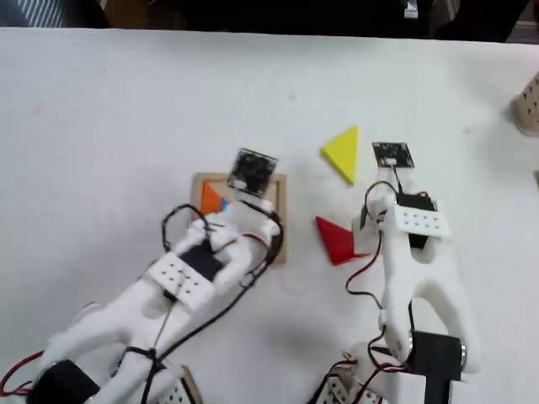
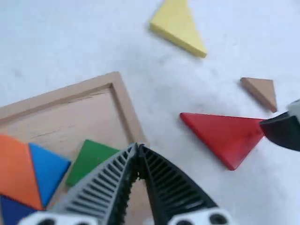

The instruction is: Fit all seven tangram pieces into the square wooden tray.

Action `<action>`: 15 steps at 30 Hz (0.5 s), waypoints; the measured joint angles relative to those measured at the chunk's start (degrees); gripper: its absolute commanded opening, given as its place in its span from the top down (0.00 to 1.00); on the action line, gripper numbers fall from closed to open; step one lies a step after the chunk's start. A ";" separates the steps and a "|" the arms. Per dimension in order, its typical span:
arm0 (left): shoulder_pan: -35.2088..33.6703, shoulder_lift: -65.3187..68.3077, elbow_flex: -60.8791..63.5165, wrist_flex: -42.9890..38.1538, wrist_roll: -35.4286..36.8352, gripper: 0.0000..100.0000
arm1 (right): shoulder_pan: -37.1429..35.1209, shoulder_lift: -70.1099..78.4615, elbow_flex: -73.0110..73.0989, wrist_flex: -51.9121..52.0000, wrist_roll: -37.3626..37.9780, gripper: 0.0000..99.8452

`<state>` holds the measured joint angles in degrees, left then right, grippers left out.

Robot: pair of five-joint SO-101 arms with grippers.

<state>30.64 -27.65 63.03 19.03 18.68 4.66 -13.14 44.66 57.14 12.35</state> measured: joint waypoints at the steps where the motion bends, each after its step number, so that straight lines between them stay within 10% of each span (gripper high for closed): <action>1: 1.49 0.88 -0.44 -1.32 0.53 0.98 | 0.09 0.00 0.00 0.00 0.26 0.98; 15: 1.14 24.97 -11.78 -7.03 2.02 0.98 | 0.09 0.00 0.00 0.00 0.79 0.98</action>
<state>31.78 -2.68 51.25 12.00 20.70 4.75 -13.14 44.66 57.14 13.14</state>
